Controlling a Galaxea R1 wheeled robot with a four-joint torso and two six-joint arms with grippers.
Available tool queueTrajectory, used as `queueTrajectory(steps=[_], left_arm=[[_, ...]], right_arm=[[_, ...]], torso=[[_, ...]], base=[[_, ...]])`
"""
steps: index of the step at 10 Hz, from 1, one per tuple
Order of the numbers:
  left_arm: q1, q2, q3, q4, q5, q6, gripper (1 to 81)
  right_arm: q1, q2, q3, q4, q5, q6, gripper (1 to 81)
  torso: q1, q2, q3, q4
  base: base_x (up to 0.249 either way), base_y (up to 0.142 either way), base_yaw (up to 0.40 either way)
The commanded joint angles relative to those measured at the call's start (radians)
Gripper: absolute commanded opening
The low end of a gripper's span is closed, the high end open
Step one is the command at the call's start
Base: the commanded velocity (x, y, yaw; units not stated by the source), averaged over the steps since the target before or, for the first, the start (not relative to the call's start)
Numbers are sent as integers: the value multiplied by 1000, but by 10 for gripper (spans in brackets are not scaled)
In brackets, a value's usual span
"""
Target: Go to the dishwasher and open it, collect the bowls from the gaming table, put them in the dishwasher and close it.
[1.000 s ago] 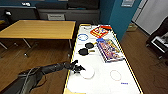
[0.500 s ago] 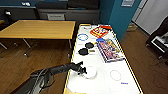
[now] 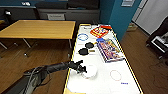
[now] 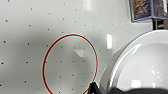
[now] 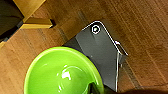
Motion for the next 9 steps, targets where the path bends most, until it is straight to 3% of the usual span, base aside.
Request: queueTrajectory(steps=[1, 3, 4, 5, 7, 9], left_arm=[[-264, -245, 346, -26, 29, -2, 10], [-199, -423, 529, -11, 27, 9, 10], [-160, -543, 639, 16, 20, 28, 10], [-121, -635, 726, 53, 14, 41, 10], [-30, -863, 884, 154, -66, 59, 10], [81, -987, 934, 204, -77, 99, 10]], right_arm=[[19, -65, 24, -9, -78, -4, 10], [3, -62, 20, -14, -77, -6, 10], [-4, -63, 20, -14, -75, -4, 10], [-10, -62, 17, -15, -75, -4, 10], [-12, -57, 6, -15, -75, -4, 10], [-11, -56, 8, -17, -77, -4, 10]], torso=[[0, 0, 0, 0], [0, 0, 0, 0], [0, 0, 0, 0], [0, 0, 0, 0], [0, 0, 0, 0], [0, 0, 0, 0]], base=[[0, 0, 0], [0, 0, 0], [0, 0, 0], [0, 0, 0], [0, 0, 0], [0, 0, 0]])
